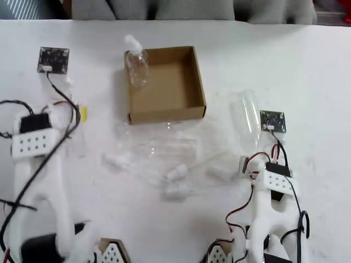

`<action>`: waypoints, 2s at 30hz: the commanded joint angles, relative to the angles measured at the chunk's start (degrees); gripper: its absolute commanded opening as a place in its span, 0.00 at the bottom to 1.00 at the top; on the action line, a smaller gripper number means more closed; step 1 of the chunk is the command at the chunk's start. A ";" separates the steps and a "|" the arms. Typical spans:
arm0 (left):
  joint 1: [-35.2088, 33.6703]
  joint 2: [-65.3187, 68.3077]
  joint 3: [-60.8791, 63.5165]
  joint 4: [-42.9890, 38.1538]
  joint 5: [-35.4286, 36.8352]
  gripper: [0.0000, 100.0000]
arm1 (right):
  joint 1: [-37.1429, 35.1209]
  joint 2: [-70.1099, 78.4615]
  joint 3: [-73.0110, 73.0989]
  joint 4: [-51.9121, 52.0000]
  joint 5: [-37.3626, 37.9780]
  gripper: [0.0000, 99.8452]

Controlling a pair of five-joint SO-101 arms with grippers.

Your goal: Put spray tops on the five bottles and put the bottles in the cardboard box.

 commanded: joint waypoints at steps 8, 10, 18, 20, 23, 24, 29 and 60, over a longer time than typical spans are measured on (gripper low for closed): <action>4.18 -29.58 23.82 -22.33 16.09 0.13 | 0.40 -0.92 -0.35 -0.75 0.70 0.30; 4.18 -33.89 26.99 -24.18 16.00 0.13 | 0.40 -0.92 -0.35 -0.75 0.70 0.30; 4.79 -54.02 40.35 -29.63 5.27 0.13 | 0.40 -0.92 -0.35 -0.57 0.70 0.30; 6.20 -60.18 43.78 -29.10 1.85 0.13 | 0.40 -0.92 -0.35 -0.57 0.70 0.30; 7.69 -69.85 49.05 -26.90 -0.35 0.13 | 0.40 -0.92 -0.35 -0.57 0.70 0.30; 7.96 -73.27 50.46 -25.41 -0.26 0.13 | 0.40 -0.92 -0.35 -0.48 0.70 0.30; 7.96 -81.27 53.63 -19.08 -0.09 0.13 | 0.40 -0.92 -0.35 -0.40 0.70 0.30; 2.59 -80.13 62.15 -24.35 6.33 0.13 | -41.27 -6.55 -32.70 45.58 9.93 0.30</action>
